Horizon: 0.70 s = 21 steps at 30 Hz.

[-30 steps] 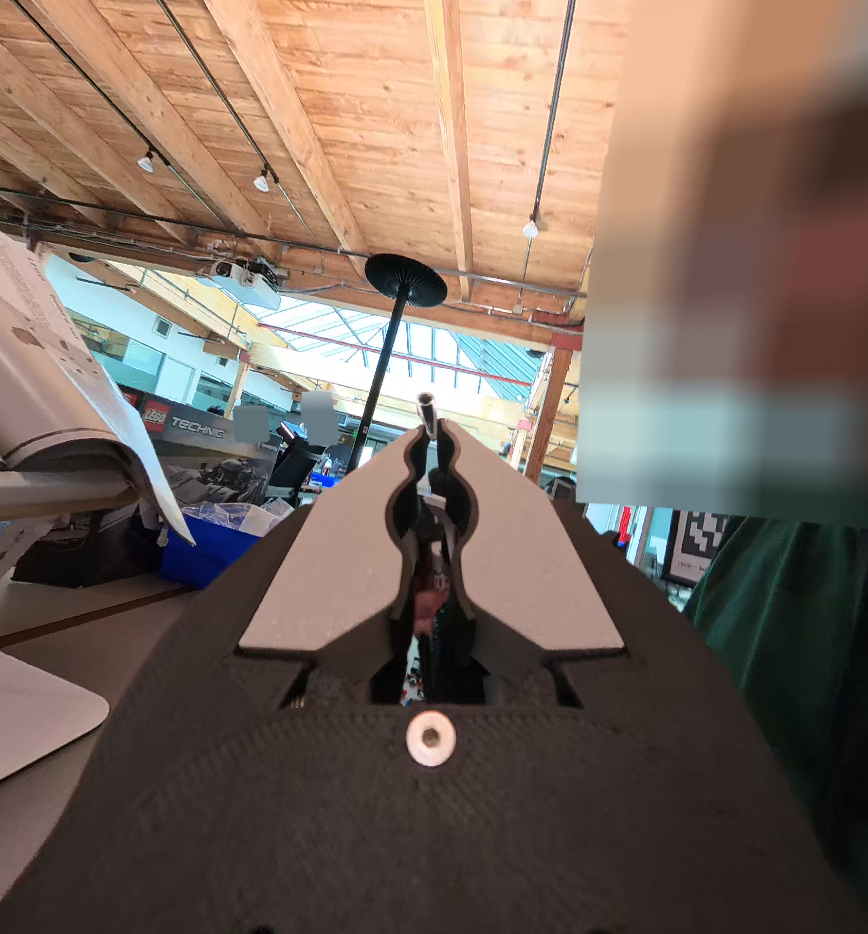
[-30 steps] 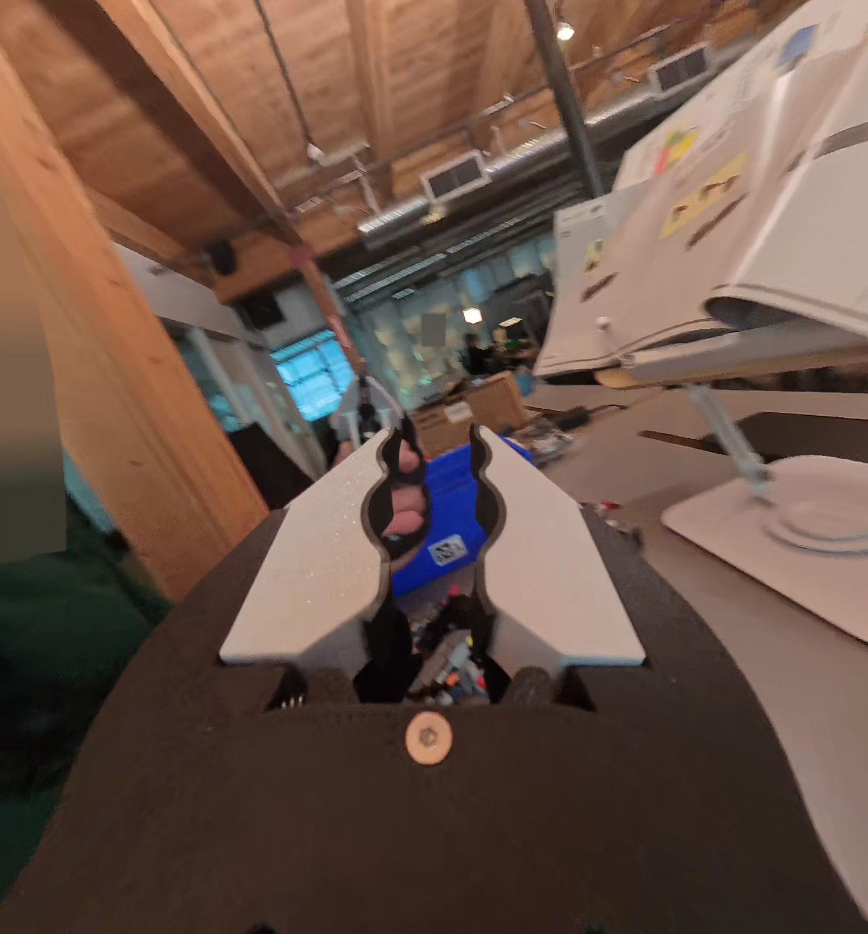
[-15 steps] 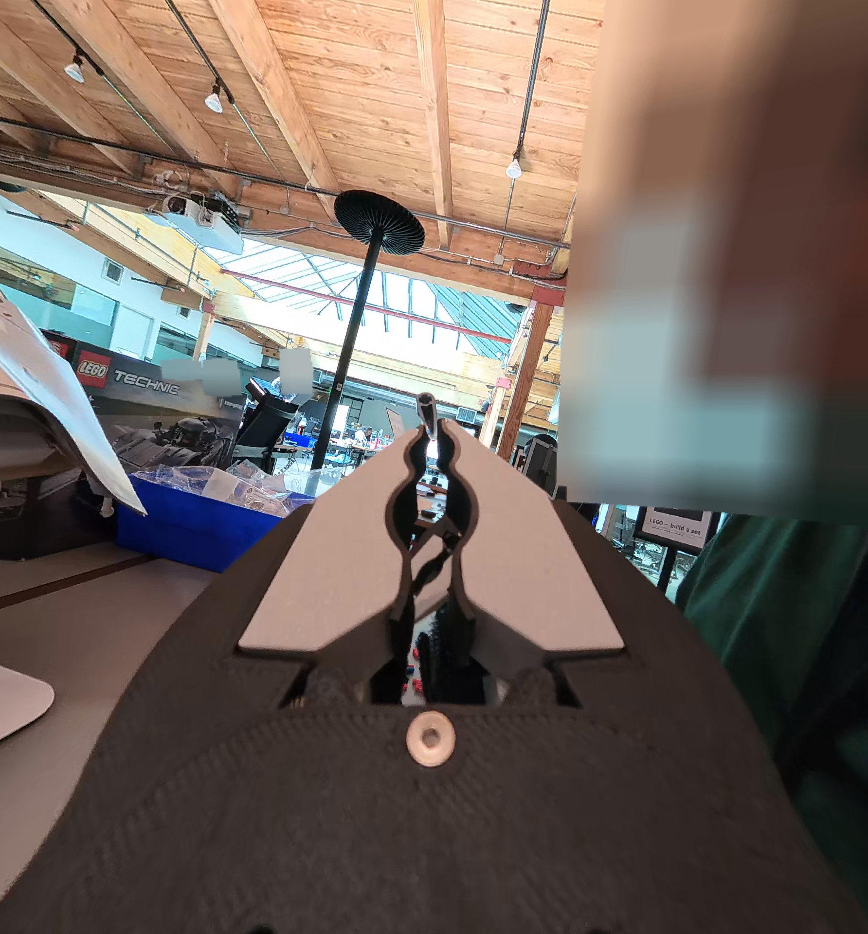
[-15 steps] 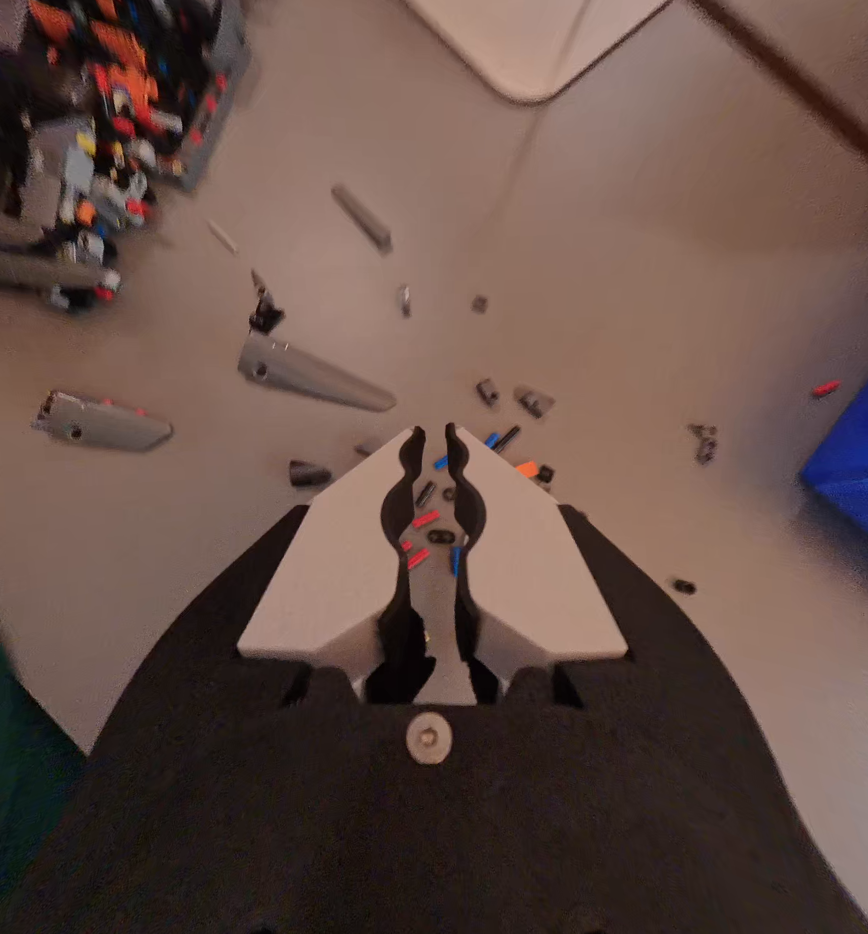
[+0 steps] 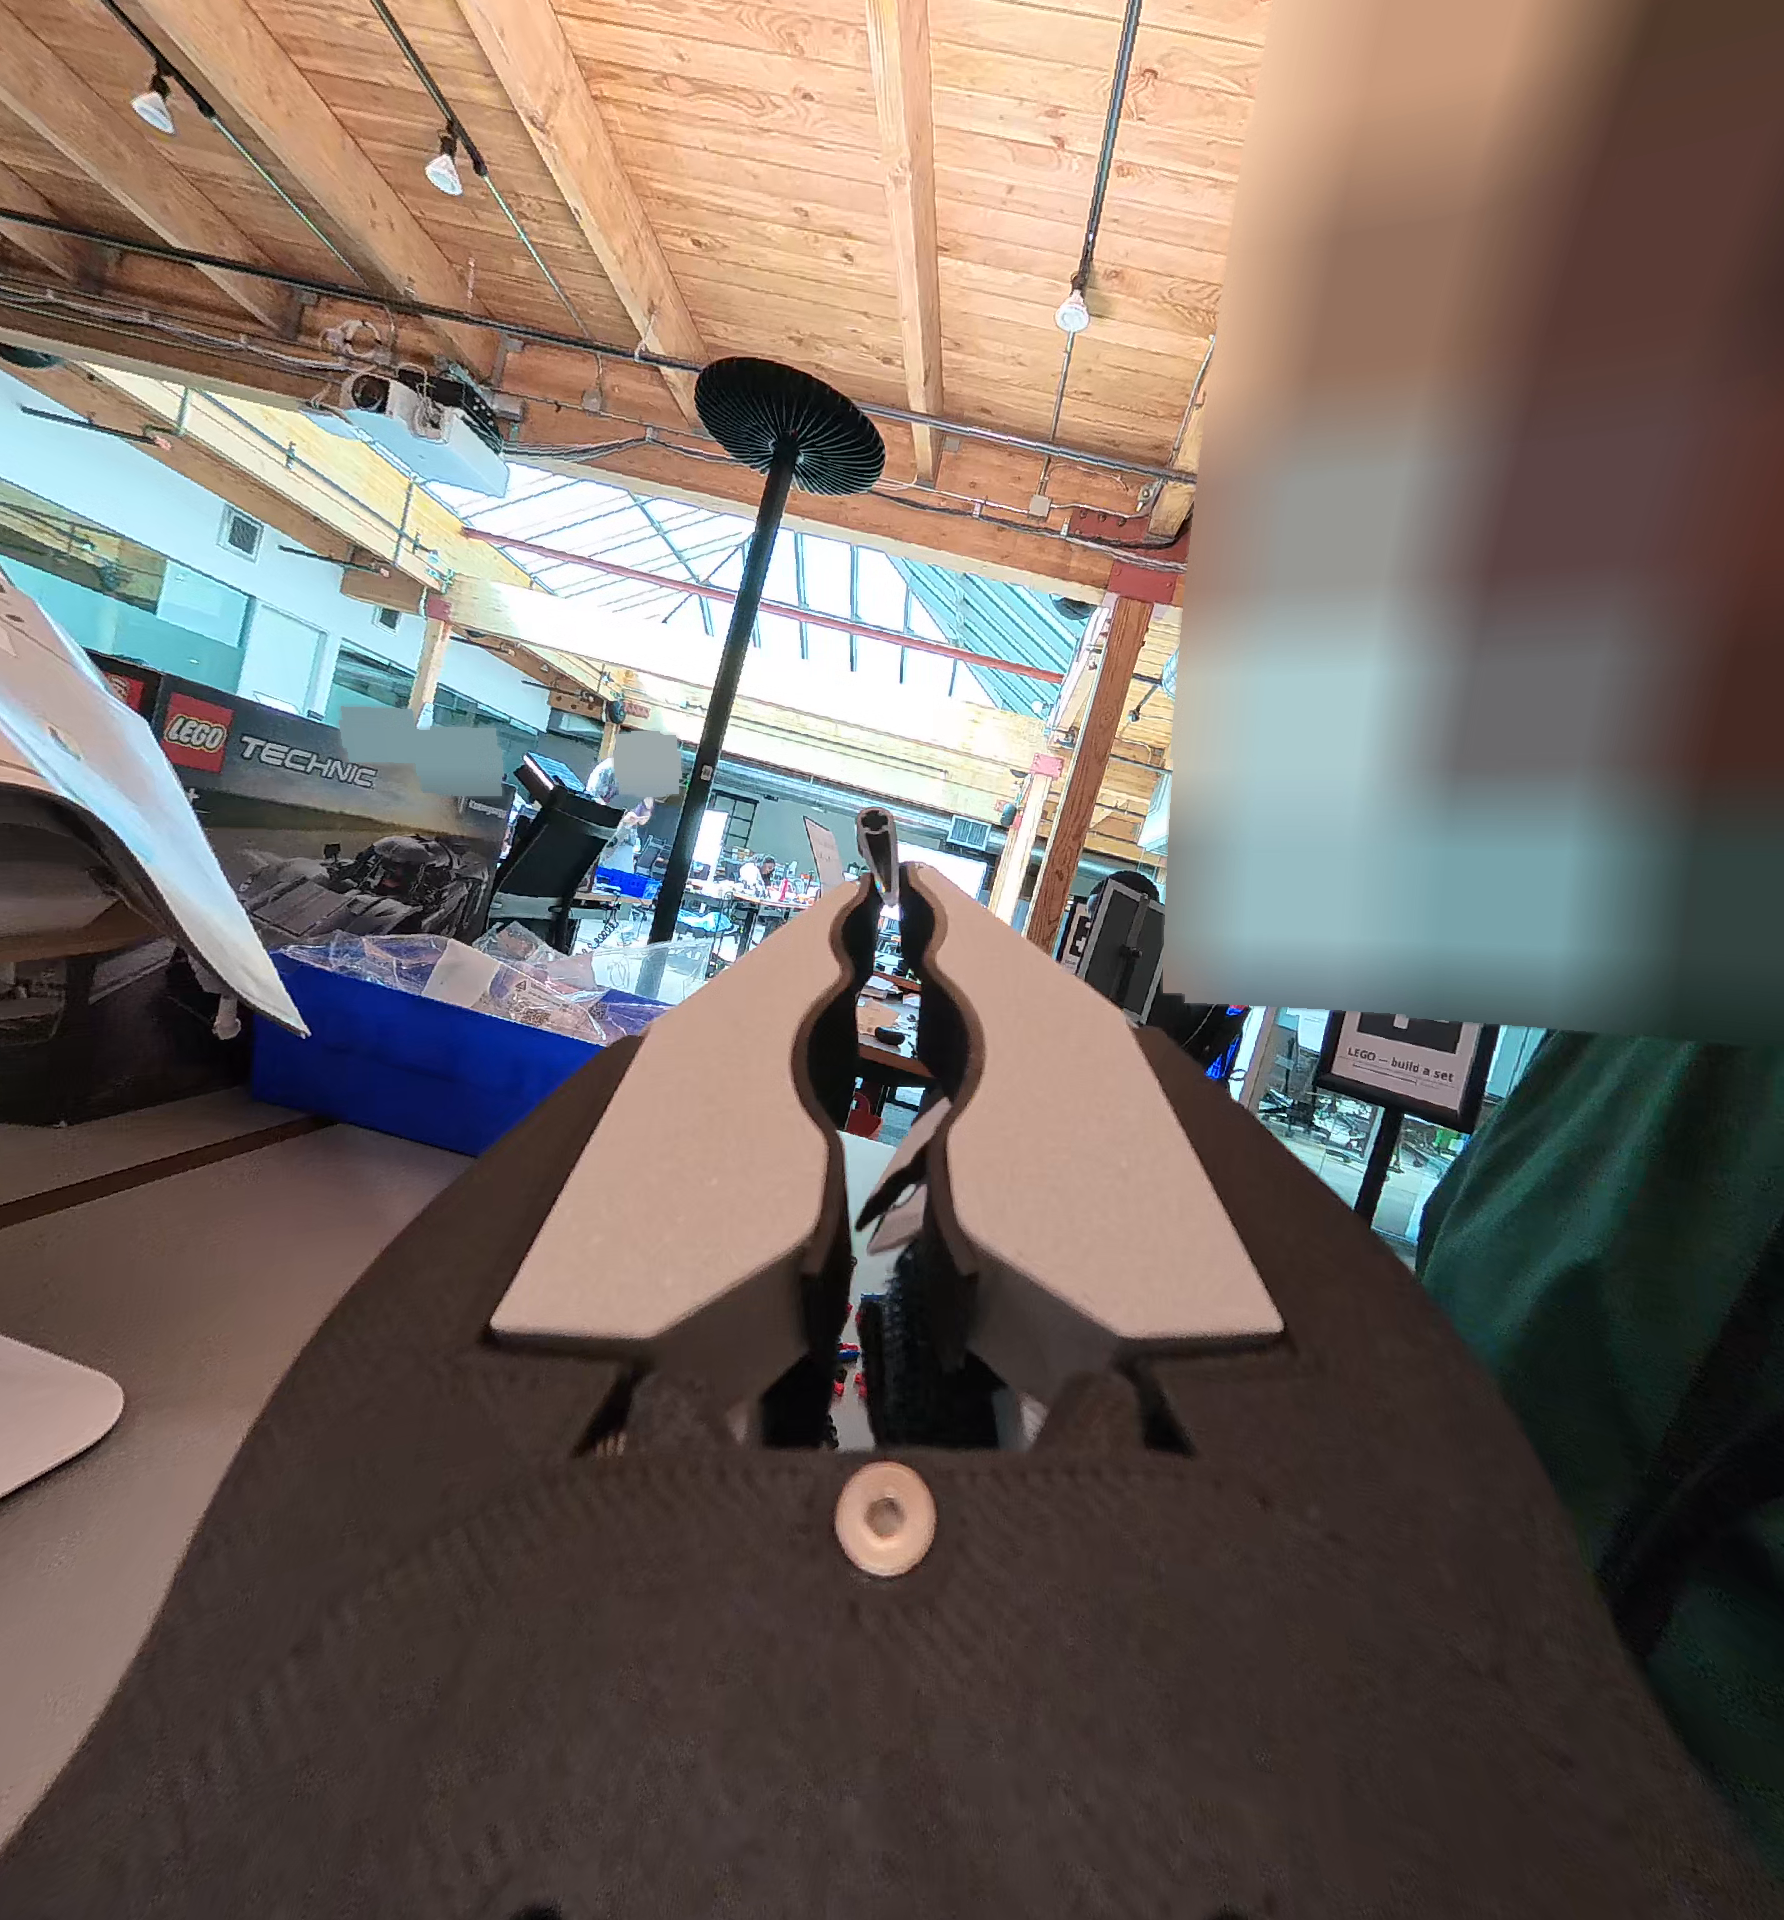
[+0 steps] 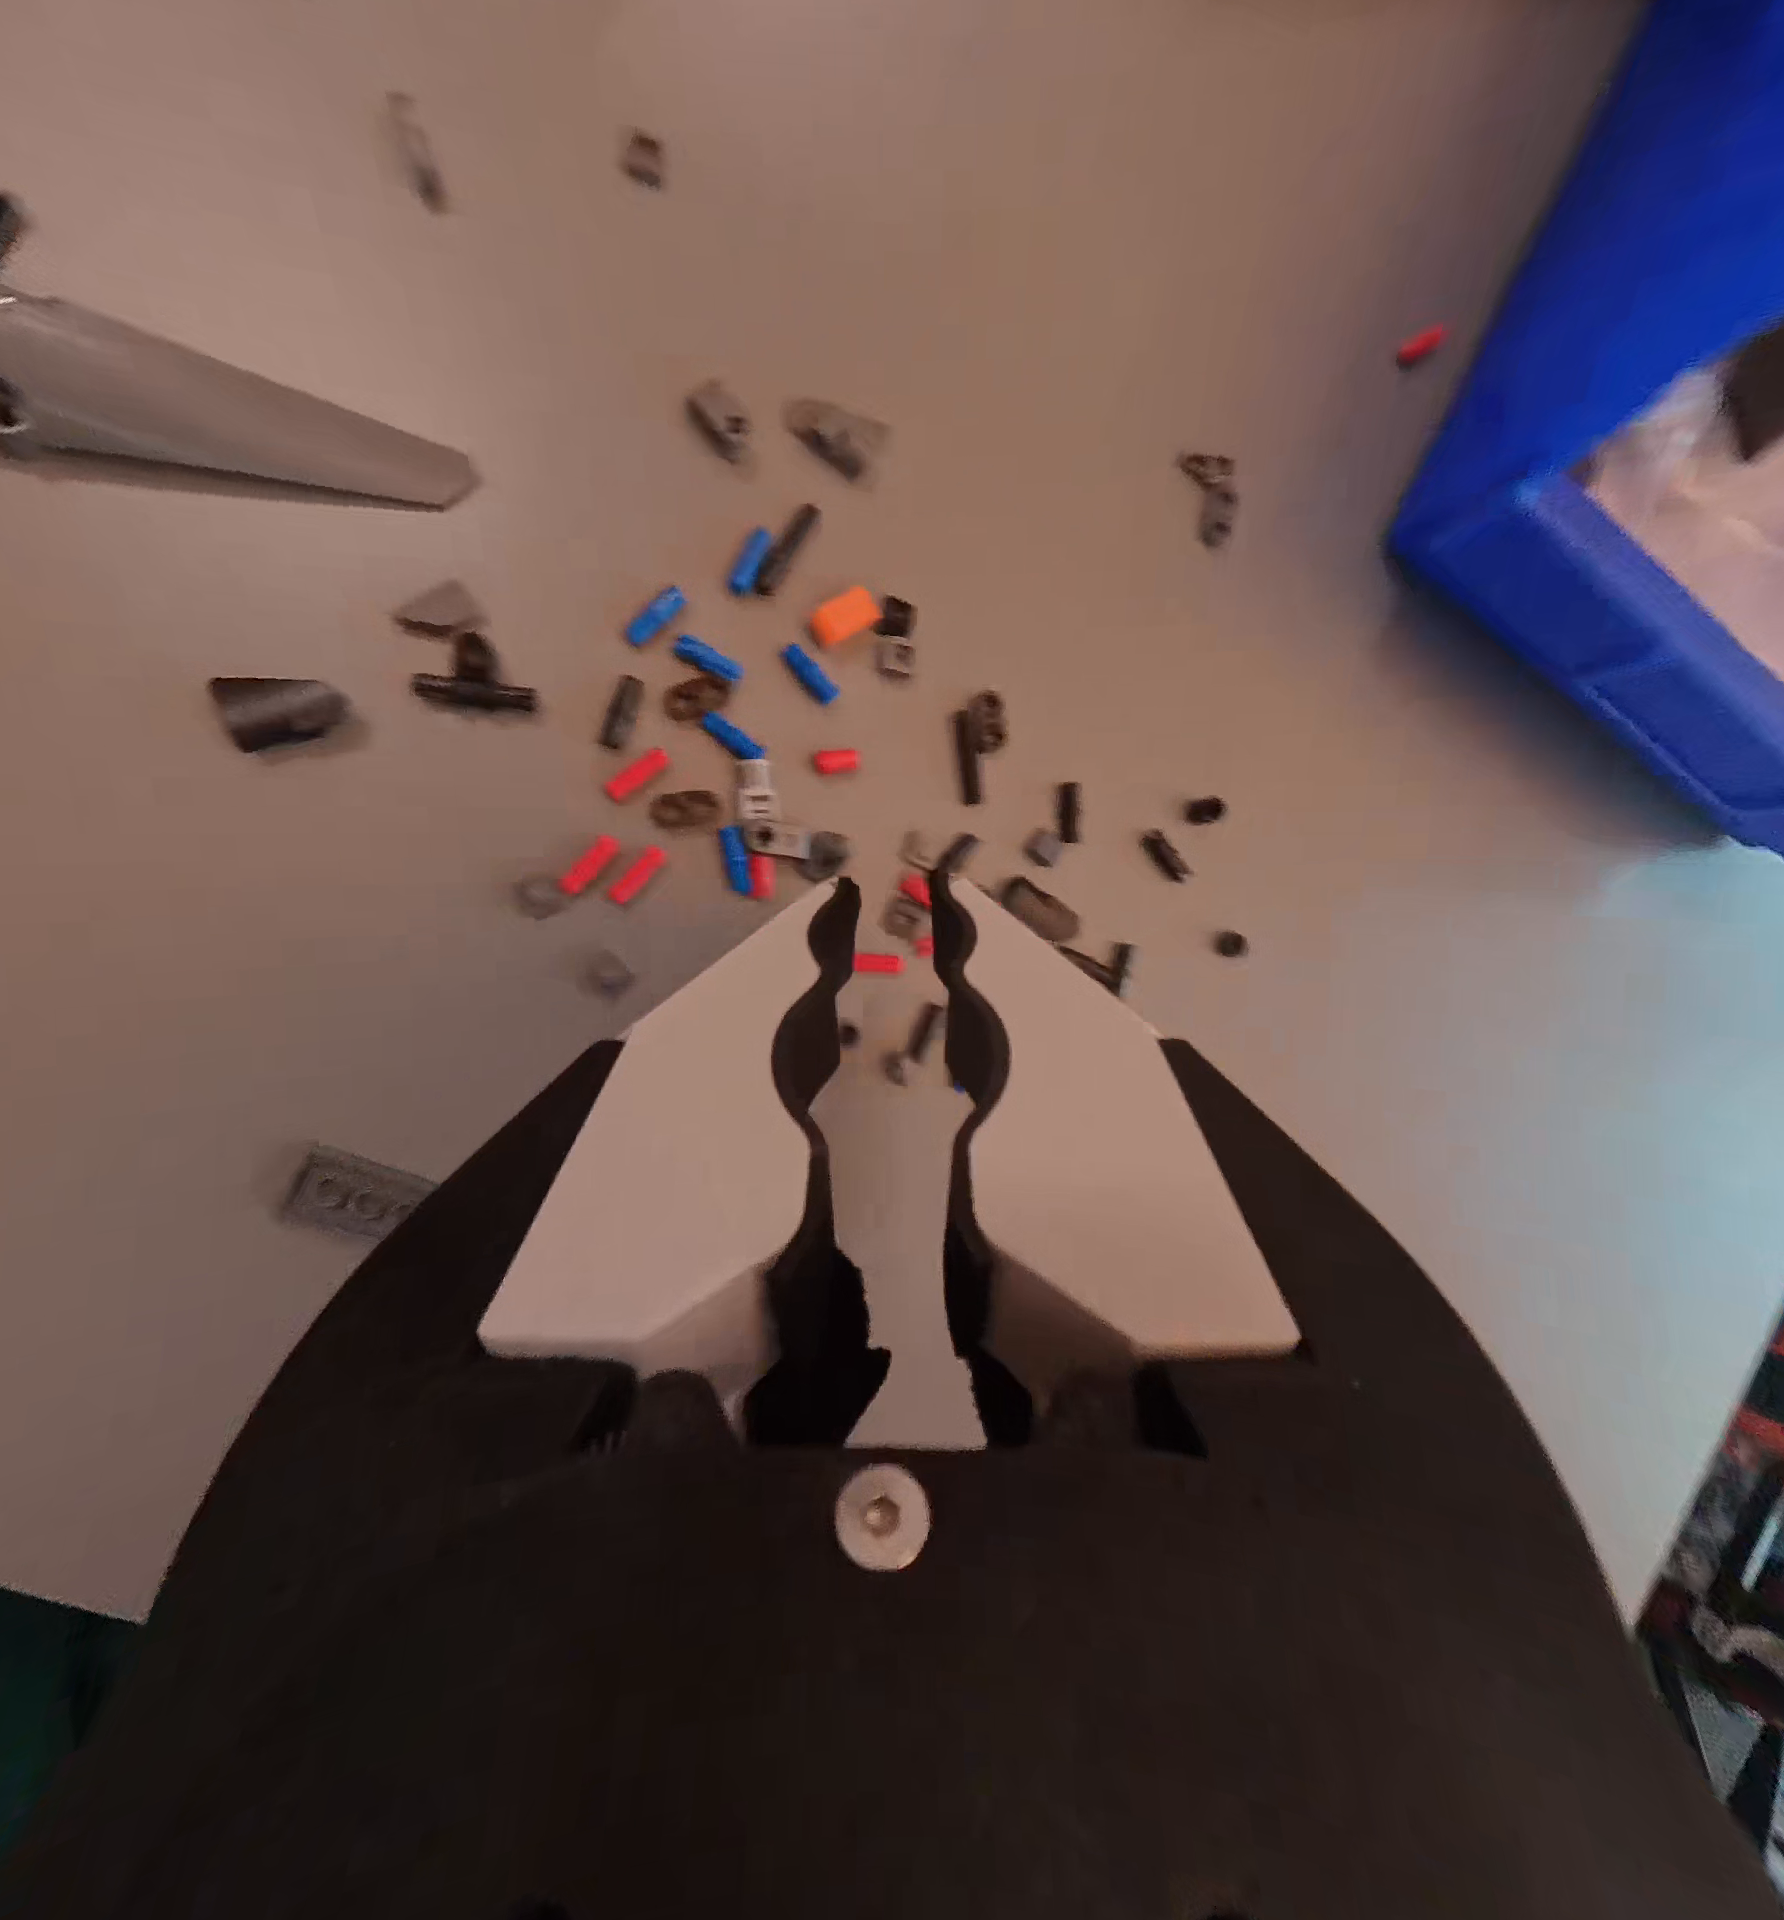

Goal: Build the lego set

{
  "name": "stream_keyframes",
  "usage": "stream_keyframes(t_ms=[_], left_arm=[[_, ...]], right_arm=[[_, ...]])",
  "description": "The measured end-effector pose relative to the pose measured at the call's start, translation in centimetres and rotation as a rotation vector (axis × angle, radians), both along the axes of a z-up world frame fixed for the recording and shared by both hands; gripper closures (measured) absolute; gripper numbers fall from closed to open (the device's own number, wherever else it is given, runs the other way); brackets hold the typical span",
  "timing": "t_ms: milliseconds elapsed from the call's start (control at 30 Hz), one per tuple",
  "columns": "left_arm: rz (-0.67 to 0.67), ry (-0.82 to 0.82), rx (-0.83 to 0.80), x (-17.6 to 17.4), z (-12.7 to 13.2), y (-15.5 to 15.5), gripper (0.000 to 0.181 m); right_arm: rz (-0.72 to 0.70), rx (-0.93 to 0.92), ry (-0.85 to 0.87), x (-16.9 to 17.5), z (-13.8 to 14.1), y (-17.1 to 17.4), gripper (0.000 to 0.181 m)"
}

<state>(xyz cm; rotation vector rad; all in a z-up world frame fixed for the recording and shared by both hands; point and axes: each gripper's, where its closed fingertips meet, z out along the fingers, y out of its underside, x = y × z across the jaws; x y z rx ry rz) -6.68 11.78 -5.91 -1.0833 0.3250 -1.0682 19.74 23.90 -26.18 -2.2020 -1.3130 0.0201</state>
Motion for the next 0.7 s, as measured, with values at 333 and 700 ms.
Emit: stream_keyframes(t_ms=[333,700], left_arm=[[0.005,0.012,0.0,0.1,-0.1,0.0,0.18],[0.003,0.013,-0.001,0.1,0.0,-0.1,0.18]], right_arm=[[-0.038,0.018,0.016,1.2,2.3,2.5,0.171],[-0.046,-0.163,-0.135,2.6,-3.5,2.0,0.172]])
